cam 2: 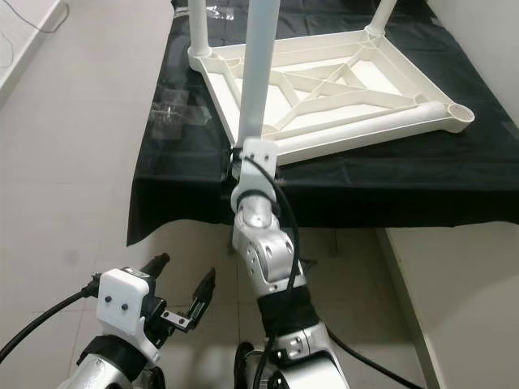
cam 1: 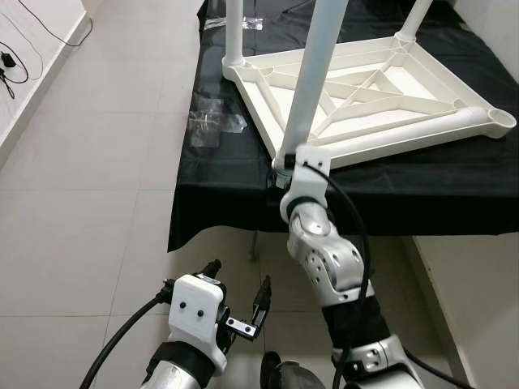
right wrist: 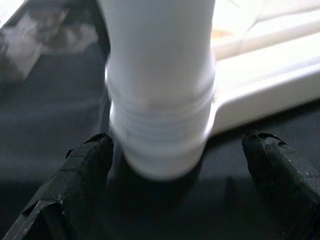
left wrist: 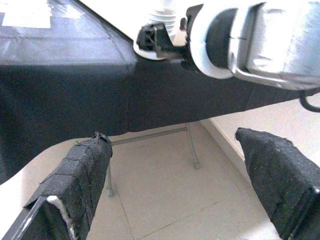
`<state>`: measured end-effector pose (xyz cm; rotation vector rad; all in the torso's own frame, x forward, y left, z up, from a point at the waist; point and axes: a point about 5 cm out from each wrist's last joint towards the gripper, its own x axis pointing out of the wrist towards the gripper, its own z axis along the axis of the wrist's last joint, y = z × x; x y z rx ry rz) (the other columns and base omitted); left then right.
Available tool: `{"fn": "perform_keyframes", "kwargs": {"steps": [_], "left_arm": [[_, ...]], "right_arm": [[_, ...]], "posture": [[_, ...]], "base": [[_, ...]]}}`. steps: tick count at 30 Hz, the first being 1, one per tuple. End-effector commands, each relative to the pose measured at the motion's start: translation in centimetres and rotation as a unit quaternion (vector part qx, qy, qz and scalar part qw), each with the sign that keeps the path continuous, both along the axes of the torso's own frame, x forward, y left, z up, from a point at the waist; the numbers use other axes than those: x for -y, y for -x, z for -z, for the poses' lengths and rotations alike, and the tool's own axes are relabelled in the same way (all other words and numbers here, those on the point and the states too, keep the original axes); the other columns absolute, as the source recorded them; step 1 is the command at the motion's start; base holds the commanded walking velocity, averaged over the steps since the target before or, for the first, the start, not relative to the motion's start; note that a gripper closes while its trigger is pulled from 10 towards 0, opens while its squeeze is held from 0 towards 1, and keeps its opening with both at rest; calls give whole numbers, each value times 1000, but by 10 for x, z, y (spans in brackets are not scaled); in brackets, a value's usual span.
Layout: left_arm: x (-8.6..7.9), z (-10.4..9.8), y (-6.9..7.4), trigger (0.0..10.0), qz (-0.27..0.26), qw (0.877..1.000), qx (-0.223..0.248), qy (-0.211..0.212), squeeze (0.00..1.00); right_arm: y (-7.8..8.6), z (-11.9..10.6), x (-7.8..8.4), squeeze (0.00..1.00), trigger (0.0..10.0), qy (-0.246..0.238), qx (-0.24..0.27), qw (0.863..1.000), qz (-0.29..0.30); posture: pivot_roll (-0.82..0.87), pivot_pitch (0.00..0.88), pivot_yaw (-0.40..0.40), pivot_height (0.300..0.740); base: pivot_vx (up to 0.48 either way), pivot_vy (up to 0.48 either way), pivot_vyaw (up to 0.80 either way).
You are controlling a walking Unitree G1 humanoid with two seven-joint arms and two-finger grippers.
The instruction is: Building children table
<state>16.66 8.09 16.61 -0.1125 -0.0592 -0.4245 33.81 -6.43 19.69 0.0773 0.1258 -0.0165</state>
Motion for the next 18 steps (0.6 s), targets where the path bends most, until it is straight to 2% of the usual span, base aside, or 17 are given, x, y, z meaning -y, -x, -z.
{"fn": "perform_keyframes", "kwargs": {"steps": [1, 8, 9, 10, 11, 13, 18], "left_arm": [[-1, 5, 1, 10000, 3, 1000, -11, 1, 0], [-5, 7, 0, 10000, -4, 1000, -11, -2, 0], [-12, 9, -1, 10000, -29, 999, -10, -9, 0], [-18, 11, -2, 10000, -53, 998, -12, -12, 0], [-18, 11, -2, 10000, -53, 998, -12, -12, 0], [-28, 15, -4, 10000, -94, 995, -20, -14, 0], [-40, 23, -5, 10000, -142, 989, -36, -19, 0]], "right_arm": [[7, 4, -10, 0, 10000, -17, -13, 1000, -23], [14, 11, 2, 0, 10000, -3, -14, 999, -51], [22, 16, 12, 0, 10000, 28, 6, 995, -93], [28, 19, 16, 0, 10000, 29, 20, 991, -130], [28, 19, 16, 0, 10000, 29, 20, 991, -130], [38, 25, 21, 0, 10000, 20, 36, 983, -179], [48, 42, 36, 0, 10000, 32, 30, 978, -203]], "posture": [[54, 214, -76, 740], [50, 183, -74, 740], [44, 170, -72, 740], [37, 159, -67, 740], [37, 159, -67, 740], [31, 146, -67, 740], [28, 123, -63, 740]], "base": [[0, 0, 0], [0, 0, 0], [0, 0, 0], [0, 0, 0], [0, 0, 0], [0, 0, 0], [0, 0, 0]]}}
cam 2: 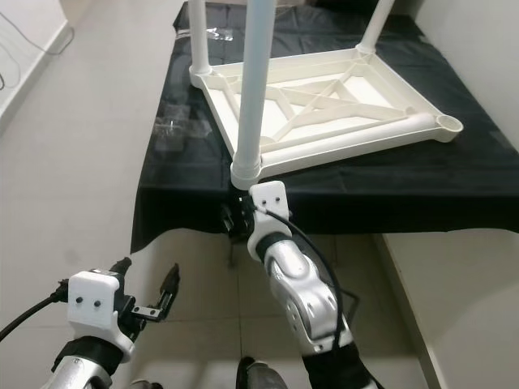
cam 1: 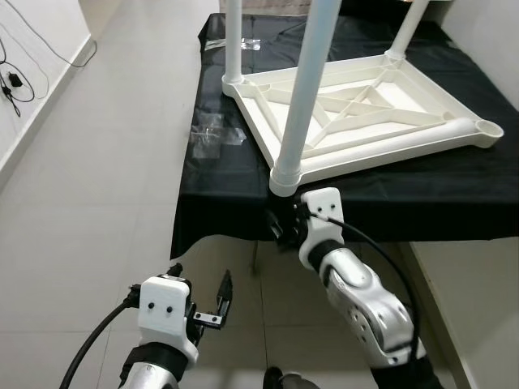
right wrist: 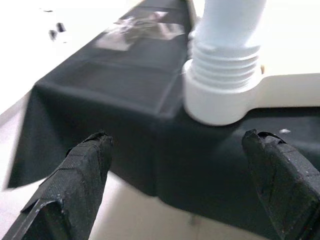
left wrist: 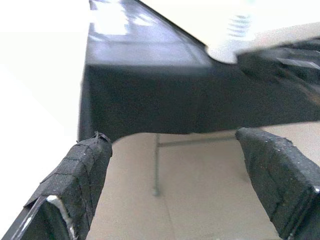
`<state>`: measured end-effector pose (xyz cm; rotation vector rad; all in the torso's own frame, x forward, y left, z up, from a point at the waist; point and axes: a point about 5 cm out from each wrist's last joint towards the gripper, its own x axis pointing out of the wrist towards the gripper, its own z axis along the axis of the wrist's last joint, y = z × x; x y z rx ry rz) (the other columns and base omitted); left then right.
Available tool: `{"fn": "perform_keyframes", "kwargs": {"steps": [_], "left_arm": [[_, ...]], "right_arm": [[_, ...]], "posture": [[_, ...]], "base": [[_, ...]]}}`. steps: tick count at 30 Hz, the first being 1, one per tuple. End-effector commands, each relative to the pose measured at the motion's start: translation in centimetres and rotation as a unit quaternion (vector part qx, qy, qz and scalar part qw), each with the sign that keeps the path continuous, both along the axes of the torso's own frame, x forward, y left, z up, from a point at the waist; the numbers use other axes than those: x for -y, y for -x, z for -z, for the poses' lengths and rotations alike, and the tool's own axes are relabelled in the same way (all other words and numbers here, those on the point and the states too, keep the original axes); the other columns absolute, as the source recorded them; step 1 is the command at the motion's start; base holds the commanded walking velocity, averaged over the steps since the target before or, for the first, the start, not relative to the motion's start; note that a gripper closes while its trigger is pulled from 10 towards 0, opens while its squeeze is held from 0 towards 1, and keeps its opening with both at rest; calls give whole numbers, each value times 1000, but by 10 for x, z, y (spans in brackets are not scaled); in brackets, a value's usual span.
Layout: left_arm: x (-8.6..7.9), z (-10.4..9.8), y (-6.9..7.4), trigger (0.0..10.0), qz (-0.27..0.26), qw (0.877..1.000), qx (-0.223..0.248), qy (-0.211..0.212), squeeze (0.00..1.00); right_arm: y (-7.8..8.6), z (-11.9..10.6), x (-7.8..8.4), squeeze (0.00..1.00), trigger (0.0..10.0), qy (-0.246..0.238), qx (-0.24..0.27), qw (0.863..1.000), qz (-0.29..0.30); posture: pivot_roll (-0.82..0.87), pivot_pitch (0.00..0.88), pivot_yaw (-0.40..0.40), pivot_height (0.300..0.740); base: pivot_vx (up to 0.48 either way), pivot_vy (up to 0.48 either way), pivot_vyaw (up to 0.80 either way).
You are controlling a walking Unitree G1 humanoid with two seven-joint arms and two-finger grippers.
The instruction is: Building children table
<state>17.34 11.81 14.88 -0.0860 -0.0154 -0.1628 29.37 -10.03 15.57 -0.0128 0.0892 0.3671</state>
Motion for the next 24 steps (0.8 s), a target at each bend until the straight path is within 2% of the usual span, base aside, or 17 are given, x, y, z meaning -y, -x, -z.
{"fn": "perform_keyframes", "kwargs": {"steps": [1, 4, 8, 10, 11, 14, 24], "left_arm": [[-3, 5, 1, 10000, -13, 1000, -10, -4, 0], [-11, 16, 3, 10000, -46, 998, -34, -25, 0], [-14, 23, 3, 10000, -63, 996, -51, -27, 0], [-17, 32, 1, 10000, -81, 994, -71, -19, 0], [-17, 32, 1, 10000, -81, 994, -71, -19, 0], [-17, 44, 0, 10000, -84, 992, -91, -18, 0], [-19, 52, -7, 10000, -89, 991, -97, -21, 0]], "right_arm": [[3, 0, 0, 0, 10000, -2, 5, 1000, -11], [8, 19, 17, 0, 10000, 27, -11, 1000, -5], [9, 28, 20, 0, 10000, 33, -22, 999, 3], [12, 35, 8, 0, 10000, 12, -32, 999, -25], [12, 35, 8, 0, 10000, 12, -32, 999, -25], [16, 44, -6, 0, 10000, -1, -36, 998, -60], [8, 54, -3, 0, 10000, -2, -52, 998, -47]], "posture": [[28, 123, -63, 740], [24, 95, -55, 740], [21, 77, -49, 740], [31, 43, -43, 740], [31, 43, -43, 740], [30, 28, -41, 740], [13, 8, -27, 740]], "base": [[0, 0, 0], [0, 0, -717], [0, 0, -800], [0, 0, -400], [0, 0, 0], [0, 0, 0], [-277, 0, 0]]}}
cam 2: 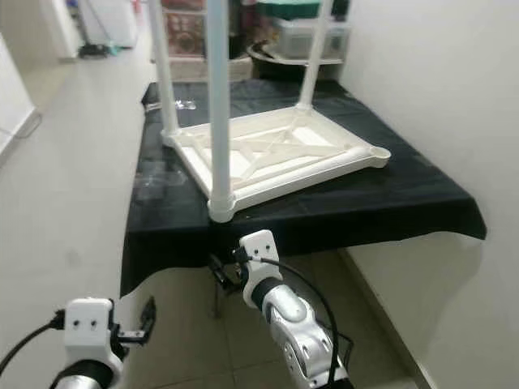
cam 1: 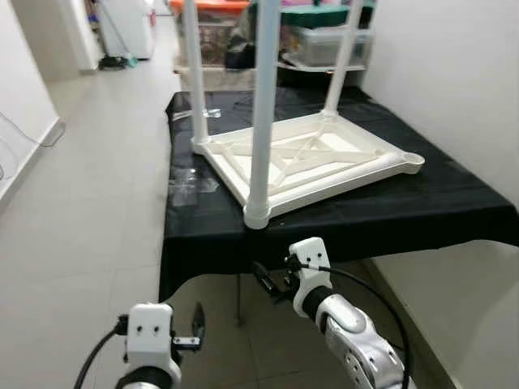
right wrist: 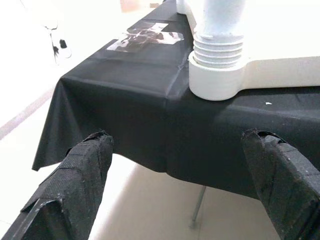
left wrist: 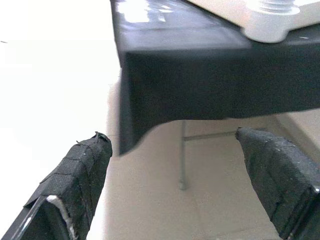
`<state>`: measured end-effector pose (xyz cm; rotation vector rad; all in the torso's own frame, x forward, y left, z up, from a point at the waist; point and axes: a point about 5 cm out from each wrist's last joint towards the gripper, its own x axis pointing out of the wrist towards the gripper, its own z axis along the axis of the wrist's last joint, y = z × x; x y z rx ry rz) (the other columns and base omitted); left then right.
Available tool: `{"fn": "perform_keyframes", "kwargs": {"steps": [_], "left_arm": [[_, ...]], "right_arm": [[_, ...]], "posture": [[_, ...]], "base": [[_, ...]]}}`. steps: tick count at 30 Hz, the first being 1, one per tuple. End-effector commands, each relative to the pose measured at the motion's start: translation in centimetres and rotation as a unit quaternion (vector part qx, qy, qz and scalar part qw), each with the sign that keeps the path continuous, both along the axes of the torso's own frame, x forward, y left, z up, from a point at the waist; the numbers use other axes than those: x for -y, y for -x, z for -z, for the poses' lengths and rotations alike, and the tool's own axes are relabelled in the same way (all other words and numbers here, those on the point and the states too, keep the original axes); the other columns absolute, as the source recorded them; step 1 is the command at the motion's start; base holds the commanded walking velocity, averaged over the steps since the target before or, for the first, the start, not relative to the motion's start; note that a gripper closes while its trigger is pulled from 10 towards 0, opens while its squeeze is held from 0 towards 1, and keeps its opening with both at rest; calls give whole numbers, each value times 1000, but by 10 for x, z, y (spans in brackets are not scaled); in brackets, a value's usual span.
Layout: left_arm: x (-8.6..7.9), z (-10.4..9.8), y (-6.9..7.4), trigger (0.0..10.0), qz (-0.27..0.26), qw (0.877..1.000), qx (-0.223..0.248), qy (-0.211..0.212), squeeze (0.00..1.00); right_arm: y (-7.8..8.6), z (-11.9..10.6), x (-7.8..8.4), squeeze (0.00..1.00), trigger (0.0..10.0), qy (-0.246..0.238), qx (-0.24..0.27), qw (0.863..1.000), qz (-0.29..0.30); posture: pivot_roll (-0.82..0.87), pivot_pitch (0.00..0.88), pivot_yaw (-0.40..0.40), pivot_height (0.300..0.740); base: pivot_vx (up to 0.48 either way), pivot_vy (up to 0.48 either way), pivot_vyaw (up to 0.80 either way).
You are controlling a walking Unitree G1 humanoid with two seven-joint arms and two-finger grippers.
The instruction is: Building children table
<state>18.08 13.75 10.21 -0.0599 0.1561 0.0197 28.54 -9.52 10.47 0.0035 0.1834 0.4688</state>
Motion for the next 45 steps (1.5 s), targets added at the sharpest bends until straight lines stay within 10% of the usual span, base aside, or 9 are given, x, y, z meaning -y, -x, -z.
{"fn": "perform_keyframes", "kwargs": {"steps": [1, 34, 45], "left_arm": [[0, 5, 0, 10000, -1, 1000, -8, -2, 0], [-4, 2, -10, 10000, -29, 999, 14, -11, 0], [-43, -28, -21, 10000, -108, 990, 77, -56, 0]], "right_arm": [[-1, 4, 2, 0, 10000, -1, -5, 1000, 5], [-6, 3, 2, 0, 10000, -5, 18, 1000, 5], [-27, -17, 27, 0, 10000, -1, 74, 990, 117]], "posture": [[13, 8, -27, 740], [6, 9, -34, 740], [12, 0, -33, 740]], "base": [[-292, 0, 0], [-130, 0, 0], [0, 0, -481]]}}
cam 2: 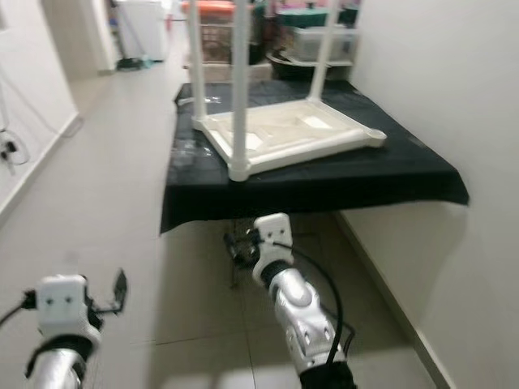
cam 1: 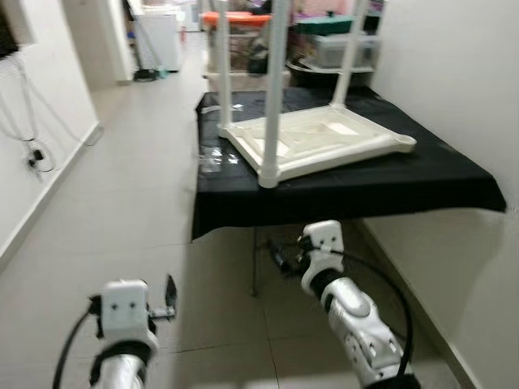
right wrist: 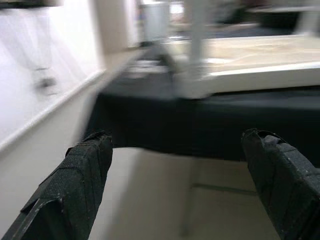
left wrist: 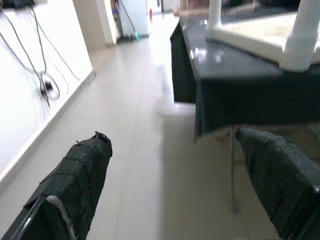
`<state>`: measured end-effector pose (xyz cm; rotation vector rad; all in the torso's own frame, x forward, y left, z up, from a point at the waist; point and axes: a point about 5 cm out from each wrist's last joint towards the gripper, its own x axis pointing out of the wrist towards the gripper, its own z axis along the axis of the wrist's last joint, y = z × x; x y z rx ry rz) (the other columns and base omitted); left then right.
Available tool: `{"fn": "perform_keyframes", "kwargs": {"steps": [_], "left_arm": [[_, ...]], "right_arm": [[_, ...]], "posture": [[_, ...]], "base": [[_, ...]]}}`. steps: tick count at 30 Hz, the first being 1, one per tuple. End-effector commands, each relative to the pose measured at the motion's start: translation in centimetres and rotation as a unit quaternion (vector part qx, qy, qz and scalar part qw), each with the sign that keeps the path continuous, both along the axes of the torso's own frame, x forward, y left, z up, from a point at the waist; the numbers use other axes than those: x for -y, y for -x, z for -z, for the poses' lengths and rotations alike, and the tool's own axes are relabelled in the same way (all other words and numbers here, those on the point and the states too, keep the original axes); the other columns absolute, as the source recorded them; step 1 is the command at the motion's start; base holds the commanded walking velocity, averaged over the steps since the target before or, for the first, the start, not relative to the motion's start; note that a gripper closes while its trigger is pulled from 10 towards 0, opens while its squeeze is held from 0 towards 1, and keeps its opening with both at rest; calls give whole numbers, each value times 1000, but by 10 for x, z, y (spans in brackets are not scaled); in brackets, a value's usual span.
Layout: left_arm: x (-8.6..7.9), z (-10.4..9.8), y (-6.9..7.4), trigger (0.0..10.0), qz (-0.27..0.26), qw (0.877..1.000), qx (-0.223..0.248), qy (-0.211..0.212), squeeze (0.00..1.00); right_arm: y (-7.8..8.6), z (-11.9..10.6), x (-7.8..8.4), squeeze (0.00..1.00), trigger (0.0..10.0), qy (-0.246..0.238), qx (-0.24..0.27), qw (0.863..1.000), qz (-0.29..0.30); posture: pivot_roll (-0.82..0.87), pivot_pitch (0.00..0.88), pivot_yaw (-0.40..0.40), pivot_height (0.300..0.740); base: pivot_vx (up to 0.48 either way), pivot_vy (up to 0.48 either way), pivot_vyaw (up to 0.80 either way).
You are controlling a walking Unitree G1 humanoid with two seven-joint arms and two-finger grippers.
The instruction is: Building children table
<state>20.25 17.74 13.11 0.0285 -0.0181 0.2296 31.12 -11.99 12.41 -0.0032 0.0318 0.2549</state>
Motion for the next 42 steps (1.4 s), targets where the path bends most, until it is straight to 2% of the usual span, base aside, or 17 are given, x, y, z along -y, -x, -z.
{"fn": "perform_keyframes", "kwargs": {"steps": [1, 5, 14, 27, 42], "left_arm": [[-6, 0, 0, 10000, -13, 1000, -3, -1, 0], [-11, -1, 1, 10000, -24, 1000, 1, 0, 0], [-9, -2, 1, 10000, -23, 1000, 2, -1, 0], [-10, 2, 1, 10000, -26, 1000, -6, -1, 0], [-16, 2, 1, 10000, -63, 998, -7, 23, 0]], "right_arm": [[-2, 1, 3, 0, 10000, 4, 0, 1000, 17], [-4, 1, 2, 0, 10000, 10, 0, 1000, 20], [-3, 5, -3, 0, 10000, 0, -7, 1000, 14], [-1, 9, -11, 0, 10000, 3, -14, 1000, -7], [-1, 8, -18, 0, 10000, -2, -16, 999, -30]], "posture": [[12, 0, -33, 740], [12, 0, -31, 740], [15, 0, -32, 740], [11, 0, -36, 740], [-8, 14, -42, 740]], "base": [[0, 0, -606], [0, 0, -152], [0, 0, 0], [0, -428, 0], [0, 0, 0]]}}
